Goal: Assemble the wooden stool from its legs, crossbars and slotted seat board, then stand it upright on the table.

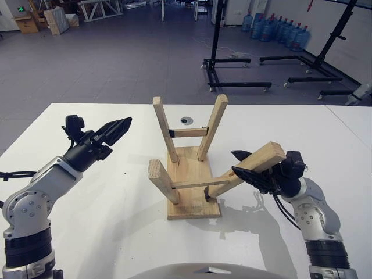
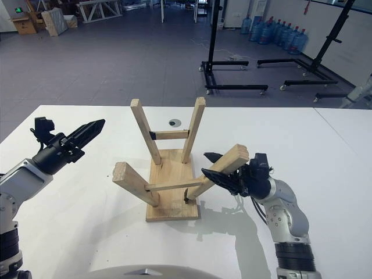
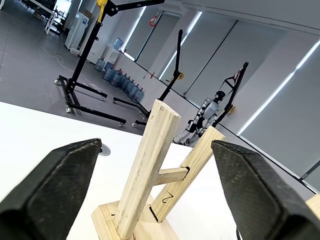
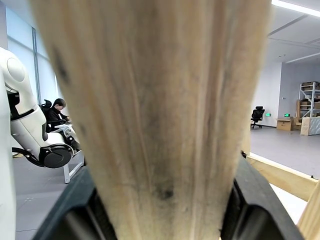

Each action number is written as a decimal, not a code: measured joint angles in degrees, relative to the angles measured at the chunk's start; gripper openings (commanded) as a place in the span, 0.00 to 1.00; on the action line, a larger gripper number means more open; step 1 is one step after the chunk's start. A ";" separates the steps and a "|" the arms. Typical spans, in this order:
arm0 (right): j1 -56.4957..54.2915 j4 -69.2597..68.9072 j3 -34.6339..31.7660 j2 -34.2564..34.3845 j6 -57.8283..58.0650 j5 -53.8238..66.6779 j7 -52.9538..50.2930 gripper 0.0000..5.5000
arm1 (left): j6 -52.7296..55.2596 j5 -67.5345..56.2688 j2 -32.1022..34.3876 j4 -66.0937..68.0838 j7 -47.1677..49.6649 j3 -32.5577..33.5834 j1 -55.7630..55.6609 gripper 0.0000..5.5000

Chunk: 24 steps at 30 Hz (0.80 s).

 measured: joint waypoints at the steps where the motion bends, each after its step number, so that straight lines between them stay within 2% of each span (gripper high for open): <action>1: 0.00 -0.01 0.03 -0.08 0.11 0.00 0.16 0.37 | 0.00 0.00 -0.02 0.00 0.00 -0.02 0.00 0.73; 24: -1.43 0.73 1.90 -1.59 -2.27 -2.33 3.03 0.37 | -0.14 0.00 -0.61 -1.16 0.02 -1.03 0.52 0.73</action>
